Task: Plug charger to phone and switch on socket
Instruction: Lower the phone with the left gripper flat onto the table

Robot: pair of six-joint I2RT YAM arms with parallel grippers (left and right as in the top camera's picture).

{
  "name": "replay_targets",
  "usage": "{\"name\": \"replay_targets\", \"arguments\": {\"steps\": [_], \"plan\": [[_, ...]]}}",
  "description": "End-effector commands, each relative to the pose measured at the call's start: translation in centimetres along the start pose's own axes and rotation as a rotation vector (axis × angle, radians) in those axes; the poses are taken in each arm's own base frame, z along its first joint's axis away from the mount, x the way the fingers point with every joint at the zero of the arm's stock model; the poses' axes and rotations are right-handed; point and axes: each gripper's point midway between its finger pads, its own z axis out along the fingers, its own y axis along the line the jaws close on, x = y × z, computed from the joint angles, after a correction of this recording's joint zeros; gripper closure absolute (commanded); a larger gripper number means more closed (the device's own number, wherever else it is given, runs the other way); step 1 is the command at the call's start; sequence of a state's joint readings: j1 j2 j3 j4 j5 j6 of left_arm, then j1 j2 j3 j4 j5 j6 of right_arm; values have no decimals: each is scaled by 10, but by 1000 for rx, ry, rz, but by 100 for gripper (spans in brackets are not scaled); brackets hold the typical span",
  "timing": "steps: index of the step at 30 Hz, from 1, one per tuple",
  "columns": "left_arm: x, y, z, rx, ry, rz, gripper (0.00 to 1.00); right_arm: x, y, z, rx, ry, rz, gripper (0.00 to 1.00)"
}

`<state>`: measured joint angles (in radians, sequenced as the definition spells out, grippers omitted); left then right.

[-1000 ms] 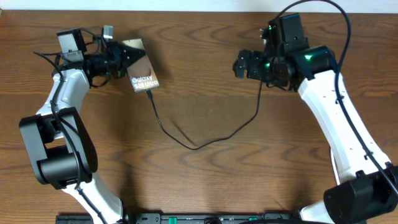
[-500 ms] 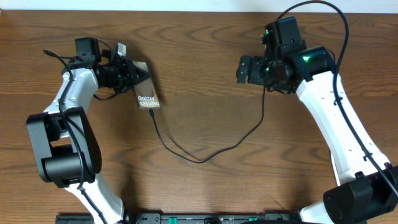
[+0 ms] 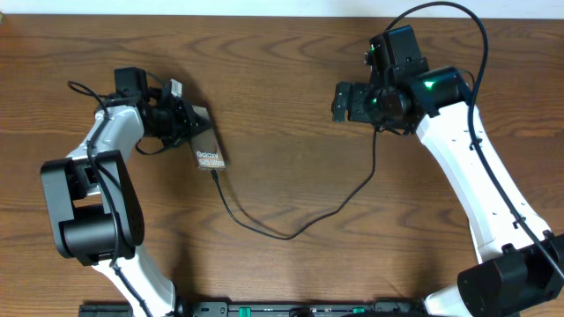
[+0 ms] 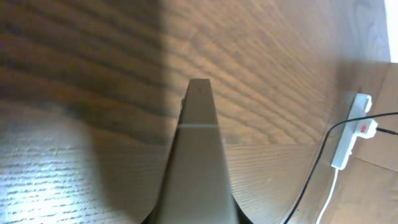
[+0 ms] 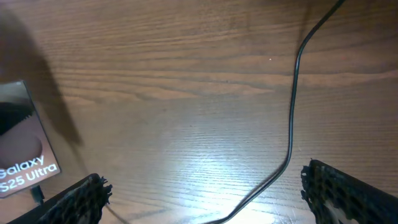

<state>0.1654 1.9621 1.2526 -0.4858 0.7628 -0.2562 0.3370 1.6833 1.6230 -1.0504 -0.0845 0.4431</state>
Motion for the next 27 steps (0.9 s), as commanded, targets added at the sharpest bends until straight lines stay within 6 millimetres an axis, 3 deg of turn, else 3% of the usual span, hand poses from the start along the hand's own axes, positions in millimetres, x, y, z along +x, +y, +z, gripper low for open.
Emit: {"name": "replay_targets", "arguments": {"steps": [1,18,27], "plan": [[6,7,3,-24,8,14,93,-3,2,-6,4,-20,-17,1],[38,33,19,-43,56,-26,93,-2,5,-6,0,-20,-25,1],[38,42,19,-90,48,-21,93,-1,7,-6,-2,-21,-29,1]]}}
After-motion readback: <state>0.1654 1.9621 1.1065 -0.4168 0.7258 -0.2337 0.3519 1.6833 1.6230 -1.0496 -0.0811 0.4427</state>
